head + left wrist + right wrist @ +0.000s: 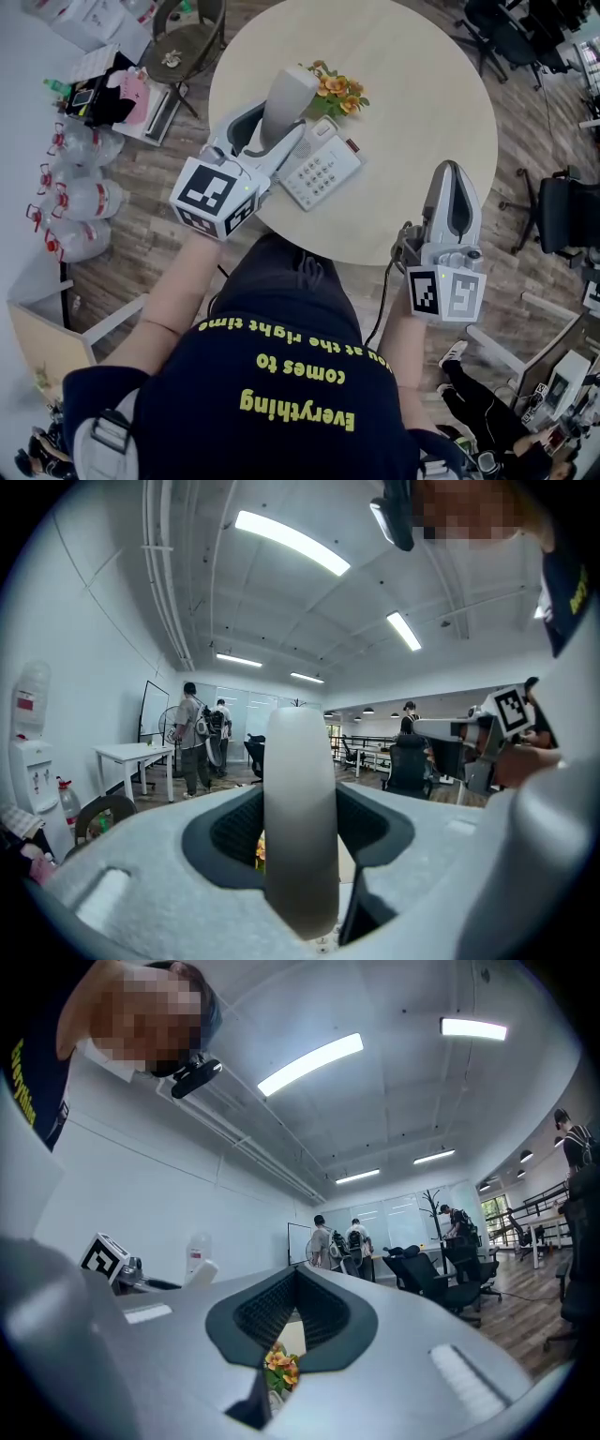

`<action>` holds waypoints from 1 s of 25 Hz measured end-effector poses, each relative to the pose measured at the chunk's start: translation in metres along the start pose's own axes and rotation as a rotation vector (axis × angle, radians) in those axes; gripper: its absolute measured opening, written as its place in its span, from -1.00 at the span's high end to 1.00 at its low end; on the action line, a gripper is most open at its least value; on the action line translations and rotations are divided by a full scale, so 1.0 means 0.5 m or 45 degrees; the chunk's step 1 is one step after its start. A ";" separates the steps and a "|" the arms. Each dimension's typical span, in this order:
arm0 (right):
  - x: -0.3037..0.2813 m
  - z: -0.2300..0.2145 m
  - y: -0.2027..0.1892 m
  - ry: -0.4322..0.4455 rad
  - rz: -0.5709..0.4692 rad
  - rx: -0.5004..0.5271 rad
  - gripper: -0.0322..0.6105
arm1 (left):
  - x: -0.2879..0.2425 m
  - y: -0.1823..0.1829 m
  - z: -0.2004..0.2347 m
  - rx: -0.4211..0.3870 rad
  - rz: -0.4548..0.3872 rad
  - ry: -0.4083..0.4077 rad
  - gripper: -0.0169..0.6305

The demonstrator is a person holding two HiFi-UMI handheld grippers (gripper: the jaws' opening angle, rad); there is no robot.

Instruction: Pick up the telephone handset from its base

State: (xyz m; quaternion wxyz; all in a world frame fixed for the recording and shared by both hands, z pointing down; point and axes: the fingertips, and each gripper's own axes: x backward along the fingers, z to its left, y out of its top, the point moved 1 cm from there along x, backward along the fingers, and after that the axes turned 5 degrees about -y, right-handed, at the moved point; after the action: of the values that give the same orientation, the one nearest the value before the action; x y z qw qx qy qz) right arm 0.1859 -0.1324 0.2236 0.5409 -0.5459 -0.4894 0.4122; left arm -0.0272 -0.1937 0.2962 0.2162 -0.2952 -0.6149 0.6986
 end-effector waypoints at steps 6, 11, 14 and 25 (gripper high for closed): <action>-0.001 -0.001 0.023 -0.012 -0.028 0.035 0.86 | 0.012 0.023 -0.008 0.006 -0.043 0.001 0.25; -0.005 -0.012 0.035 -0.037 -0.037 0.051 0.87 | 0.020 0.047 -0.004 0.036 -0.084 -0.011 0.25; -0.007 -0.009 0.043 -0.038 -0.048 0.054 0.87 | 0.025 0.060 0.004 0.039 -0.102 -0.008 0.25; -0.022 -0.006 0.033 -0.051 0.002 0.088 0.87 | 0.033 0.085 0.010 0.065 -0.138 -0.017 0.25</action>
State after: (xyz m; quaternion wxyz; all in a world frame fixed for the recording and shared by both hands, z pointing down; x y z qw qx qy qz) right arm 0.1882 -0.1425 0.2065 0.5492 -0.5190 -0.4853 0.4399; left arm -0.0400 -0.1929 0.2523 0.2570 -0.2512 -0.6132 0.7034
